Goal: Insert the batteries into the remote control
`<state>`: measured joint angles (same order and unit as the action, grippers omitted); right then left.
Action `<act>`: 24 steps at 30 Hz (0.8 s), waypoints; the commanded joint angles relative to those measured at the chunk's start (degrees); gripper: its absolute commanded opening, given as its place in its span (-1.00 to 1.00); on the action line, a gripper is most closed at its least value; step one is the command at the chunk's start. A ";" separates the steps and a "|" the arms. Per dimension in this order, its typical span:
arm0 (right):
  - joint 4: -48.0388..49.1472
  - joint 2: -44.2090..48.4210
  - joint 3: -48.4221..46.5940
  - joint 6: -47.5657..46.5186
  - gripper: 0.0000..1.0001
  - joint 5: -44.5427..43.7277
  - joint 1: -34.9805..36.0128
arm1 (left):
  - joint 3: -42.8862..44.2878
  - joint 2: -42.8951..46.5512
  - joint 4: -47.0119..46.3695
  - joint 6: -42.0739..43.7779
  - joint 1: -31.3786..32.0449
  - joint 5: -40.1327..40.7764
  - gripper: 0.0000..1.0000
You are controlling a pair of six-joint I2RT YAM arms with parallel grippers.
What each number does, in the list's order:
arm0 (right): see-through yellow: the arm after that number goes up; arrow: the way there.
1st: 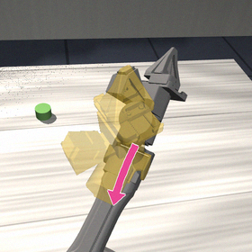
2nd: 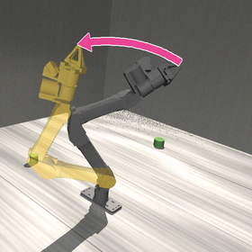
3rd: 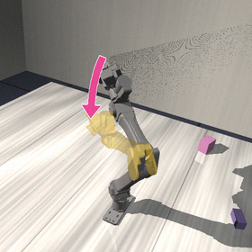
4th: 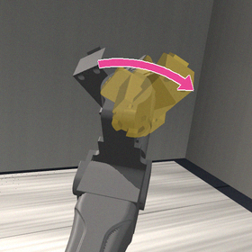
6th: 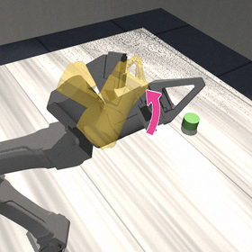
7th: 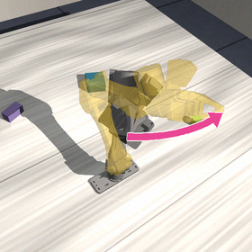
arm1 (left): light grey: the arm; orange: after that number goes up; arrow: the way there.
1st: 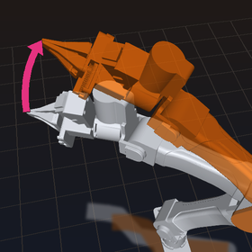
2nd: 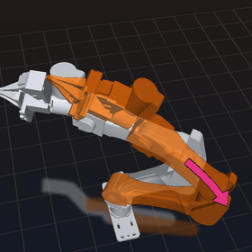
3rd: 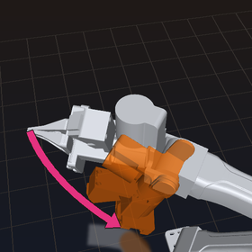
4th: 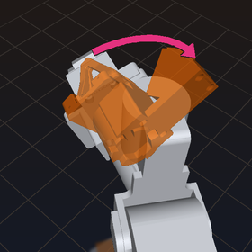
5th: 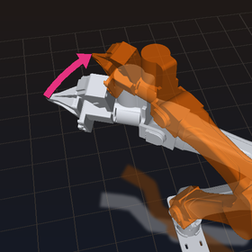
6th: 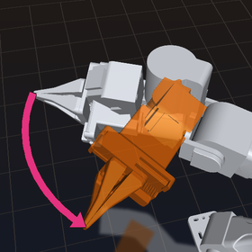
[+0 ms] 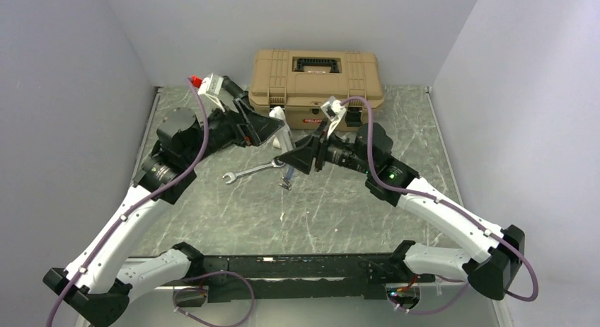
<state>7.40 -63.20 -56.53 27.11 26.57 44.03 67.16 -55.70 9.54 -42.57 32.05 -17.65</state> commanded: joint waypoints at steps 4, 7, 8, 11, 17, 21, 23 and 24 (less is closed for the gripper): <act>-12.54 -3.78 -9.35 -12.21 -1.00 -24.73 11.38 | 5.88 -3.89 15.12 -1.54 0.04 11.99 0.99; -12.71 -4.86 -10.06 -13.00 -1.00 -27.87 13.33 | 6.16 -4.45 16.68 -2.80 0.05 13.21 0.99; -12.68 -5.03 -10.11 -13.11 -1.00 -28.47 13.62 | 6.00 -4.38 16.80 -2.94 0.08 13.32 0.98; -12.92 -5.18 -10.30 -13.54 -1.00 -30.64 14.19 | 5.50 -3.88 16.37 -3.07 0.07 13.25 0.79; -13.18 -5.33 -10.39 -14.22 -1.00 -35.63 14.55 | 4.48 -3.45 14.83 -3.53 0.05 11.49 0.43; -13.25 -6.57 -11.88 -14.70 -1.00 -35.68 14.53 | 3.68 -4.36 12.66 -4.27 0.05 8.84 0.19; -12.88 -6.88 -12.17 -14.72 -1.00 -35.27 14.53 | 3.86 -4.99 12.51 -4.28 0.10 7.91 0.09; -12.85 -6.95 -12.34 -14.74 -1.00 -35.12 14.58 | 3.86 -5.10 12.44 -4.20 0.10 7.60 0.03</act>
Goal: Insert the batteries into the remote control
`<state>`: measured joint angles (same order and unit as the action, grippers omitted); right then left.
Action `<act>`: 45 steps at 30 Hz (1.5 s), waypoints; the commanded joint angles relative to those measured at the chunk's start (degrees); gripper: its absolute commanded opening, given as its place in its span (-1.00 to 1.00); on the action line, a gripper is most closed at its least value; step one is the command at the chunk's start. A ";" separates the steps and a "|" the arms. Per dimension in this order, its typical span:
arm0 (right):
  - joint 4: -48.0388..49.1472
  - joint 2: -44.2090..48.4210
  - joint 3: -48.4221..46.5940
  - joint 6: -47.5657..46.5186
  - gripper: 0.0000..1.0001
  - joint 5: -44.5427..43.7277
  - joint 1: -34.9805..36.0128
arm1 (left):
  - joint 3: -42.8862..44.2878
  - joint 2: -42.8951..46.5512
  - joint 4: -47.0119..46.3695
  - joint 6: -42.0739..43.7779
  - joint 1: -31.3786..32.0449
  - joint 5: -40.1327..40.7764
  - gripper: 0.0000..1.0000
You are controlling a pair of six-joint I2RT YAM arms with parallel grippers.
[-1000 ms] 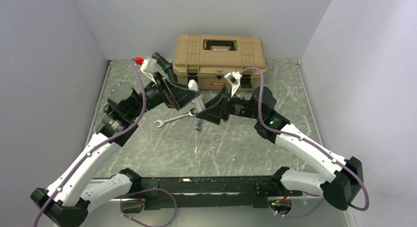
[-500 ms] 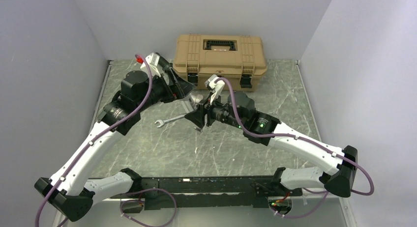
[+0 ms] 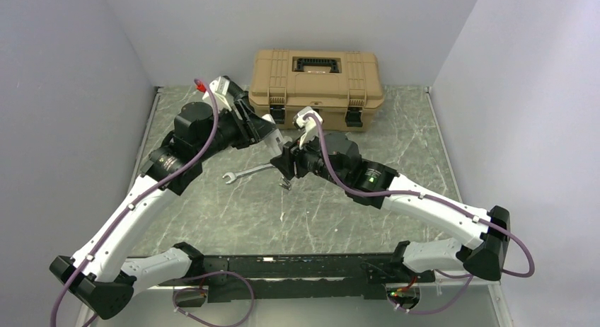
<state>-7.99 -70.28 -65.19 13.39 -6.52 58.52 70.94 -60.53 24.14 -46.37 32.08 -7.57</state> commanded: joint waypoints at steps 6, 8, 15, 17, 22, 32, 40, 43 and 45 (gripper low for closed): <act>2.55 -0.13 -3.78 -1.07 -1.00 -1.96 0.09 | -0.05 0.20 -2.23 0.77 0.02 -2.85 -0.14; 2.64 -0.41 -3.99 -1.08 -1.00 -1.85 0.02 | -0.21 0.07 -2.61 1.09 0.06 -3.66 -0.08; 2.86 -1.03 -4.68 -1.26 -1.00 -1.57 0.05 | -0.80 0.16 -2.96 1.93 0.15 -4.57 0.02; 2.85 -1.08 -4.76 -1.21 -1.00 -1.39 0.00 | -0.71 0.15 -2.90 2.20 0.10 -4.72 0.05; 2.96 -1.22 -4.88 -1.04 -1.00 -1.07 0.06 | -0.96 0.34 -3.16 2.47 0.17 -4.64 -0.14; 3.19 -1.00 -4.55 -1.30 -1.00 -1.36 0.04 | -3.82 1.50 -7.31 3.26 0.12 -7.80 -0.89; 3.27 0.17 -3.95 -2.65 -0.59 -1.16 0.09 | -6.82 4.36 -9.71 3.52 0.10 -6.96 -1.00; 4.18 1.55 -2.90 -2.54 0.29 -1.88 0.04 | -7.05 4.75 -8.66 3.24 0.10 -5.74 -1.00; 4.51 3.04 -2.04 -2.50 0.44 -3.08 0.00 | -7.45 5.36 -8.37 3.58 -0.03 -5.26 -1.00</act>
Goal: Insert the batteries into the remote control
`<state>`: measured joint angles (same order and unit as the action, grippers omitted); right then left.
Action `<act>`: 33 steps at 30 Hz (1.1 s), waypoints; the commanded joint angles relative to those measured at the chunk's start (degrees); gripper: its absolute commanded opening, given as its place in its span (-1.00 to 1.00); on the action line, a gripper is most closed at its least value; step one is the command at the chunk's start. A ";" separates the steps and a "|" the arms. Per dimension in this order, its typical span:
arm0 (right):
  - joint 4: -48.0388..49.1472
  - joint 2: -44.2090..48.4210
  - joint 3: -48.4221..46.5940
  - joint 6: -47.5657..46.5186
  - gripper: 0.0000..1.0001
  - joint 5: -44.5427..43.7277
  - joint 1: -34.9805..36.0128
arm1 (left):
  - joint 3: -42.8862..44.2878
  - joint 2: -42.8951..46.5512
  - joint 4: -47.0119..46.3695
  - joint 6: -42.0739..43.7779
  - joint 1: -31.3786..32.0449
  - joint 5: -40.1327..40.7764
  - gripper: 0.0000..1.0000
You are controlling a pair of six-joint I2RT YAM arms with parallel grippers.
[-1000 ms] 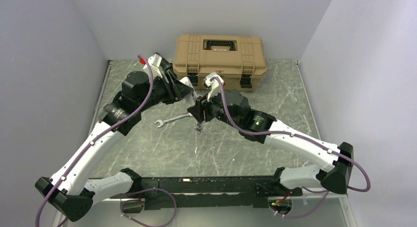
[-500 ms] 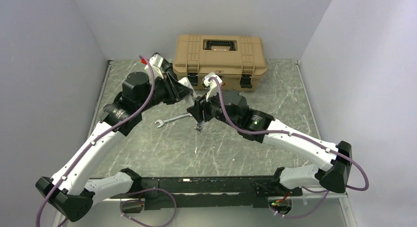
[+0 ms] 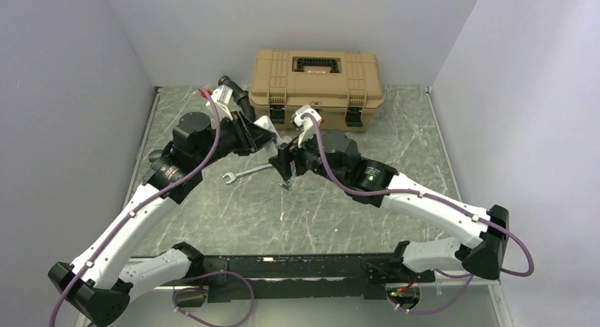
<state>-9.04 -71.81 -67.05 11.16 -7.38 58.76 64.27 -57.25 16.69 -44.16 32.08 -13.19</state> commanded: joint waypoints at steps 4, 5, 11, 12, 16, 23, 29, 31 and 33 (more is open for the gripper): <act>3.19 8.88 0.09 -1.17 0.49 -3.60 -0.28 | -2.32 4.55 -0.69 2.67 -3.07 -0.89 -1.00; 2.86 10.36 0.59 -1.30 0.51 -3.92 -0.23 | -3.41 5.39 -1.38 2.42 -4.40 -2.06 -1.00; 6.92 20.74 9.30 -3.09 -0.25 -4.78 -0.31 | -9.86 7.73 -11.62 -1.41 -11.55 -16.14 -1.00; 8.11 22.36 11.23 -3.65 -0.42 -4.81 -0.38 | -10.70 7.65 -13.10 -2.04 -12.12 -18.38 -1.00; 7.23 25.82 13.35 -4.79 -0.70 -8.93 -0.31 | -13.73 7.83 -20.88 -4.62 -13.06 -24.98 -1.00; 3.01 25.11 11.90 -8.70 -0.50 -9.15 -0.40 | -13.77 9.14 -23.32 -3.87 -13.27 -29.32 -1.00; 7.15 26.88 14.52 -9.21 -0.50 -5.80 -0.42 | -13.50 9.82 -23.11 -4.61 -13.27 -31.15 -1.00; 8.20 27.51 15.25 -10.25 -0.51 -3.55 -0.49 | -14.22 10.32 -24.08 -4.90 -13.27 -31.61 -1.00; 8.68 28.20 16.27 -12.03 -0.54 -1.08 -0.40 | -14.74 10.92 -24.16 -4.86 -13.29 -31.49 -1.00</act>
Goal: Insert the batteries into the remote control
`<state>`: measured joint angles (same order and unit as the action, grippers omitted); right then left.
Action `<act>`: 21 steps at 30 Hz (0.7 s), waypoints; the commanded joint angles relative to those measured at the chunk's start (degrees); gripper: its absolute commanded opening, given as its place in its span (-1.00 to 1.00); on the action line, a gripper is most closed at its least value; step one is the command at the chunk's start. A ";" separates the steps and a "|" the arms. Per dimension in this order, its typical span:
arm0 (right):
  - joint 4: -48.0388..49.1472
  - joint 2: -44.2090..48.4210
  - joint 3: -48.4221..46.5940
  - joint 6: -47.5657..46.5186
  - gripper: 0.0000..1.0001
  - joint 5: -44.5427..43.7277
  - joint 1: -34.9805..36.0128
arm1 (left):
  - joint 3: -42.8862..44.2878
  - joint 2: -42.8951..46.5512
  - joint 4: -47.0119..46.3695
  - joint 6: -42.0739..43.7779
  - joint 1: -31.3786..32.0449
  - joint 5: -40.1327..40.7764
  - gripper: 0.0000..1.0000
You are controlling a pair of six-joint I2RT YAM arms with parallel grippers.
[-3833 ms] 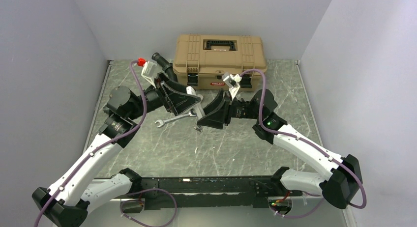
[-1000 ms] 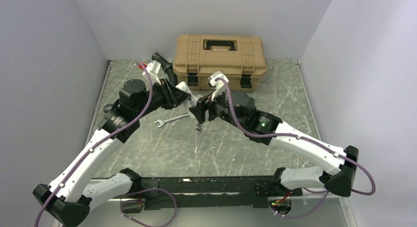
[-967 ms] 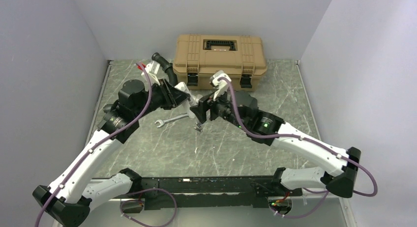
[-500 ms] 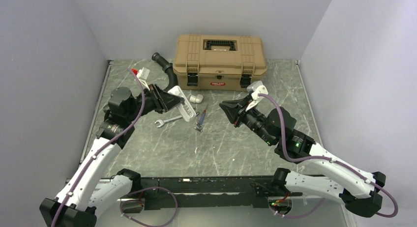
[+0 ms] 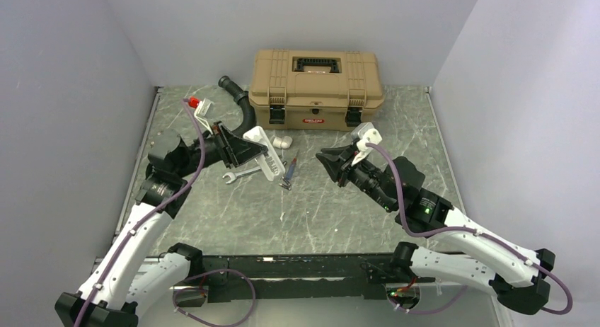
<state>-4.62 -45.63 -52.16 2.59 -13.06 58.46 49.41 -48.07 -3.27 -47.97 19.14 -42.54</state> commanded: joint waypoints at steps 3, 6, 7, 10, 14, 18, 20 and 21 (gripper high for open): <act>8.03 3.25 3.90 -6.72 -0.59 8.02 -0.08 | -0.29 2.02 -4.67 -0.99 -0.33 -3.24 -1.00; 9.52 3.87 5.31 -9.61 -0.61 11.05 -0.02 | -1.47 2.00 -7.87 -2.18 -0.33 -5.49 -1.00; 9.43 3.83 5.39 -10.66 -0.61 11.91 -0.02 | -1.88 2.09 -8.45 -2.42 -0.33 -5.67 -1.00; 8.17 3.19 4.95 -13.16 -0.59 15.43 0.00 | -2.40 2.43 -8.88 -2.51 -0.33 -6.46 -1.00; 4.97 1.91 4.02 -17.97 -0.53 22.29 0.01 | -3.52 2.25 -13.15 -2.96 -0.33 -10.75 -1.00; 3.31 1.91 4.14 -20.32 -0.51 26.88 0.00 | -2.45 3.22 -8.23 3.08 -0.31 -12.17 -1.00; 4.06 2.34 4.84 -20.58 -0.48 27.98 -0.01 | -1.29 3.70 -3.91 6.78 -0.24 -11.90 -1.00; 4.25 2.50 5.30 -20.79 -0.47 28.36 -0.01 | -0.80 3.91 -2.07 8.31 -0.24 -11.70 -1.00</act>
<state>-1.45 -44.18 -46.63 -15.05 9.96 58.43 45.67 -46.09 -9.04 -47.11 19.05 -52.01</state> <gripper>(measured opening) 0.255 0.294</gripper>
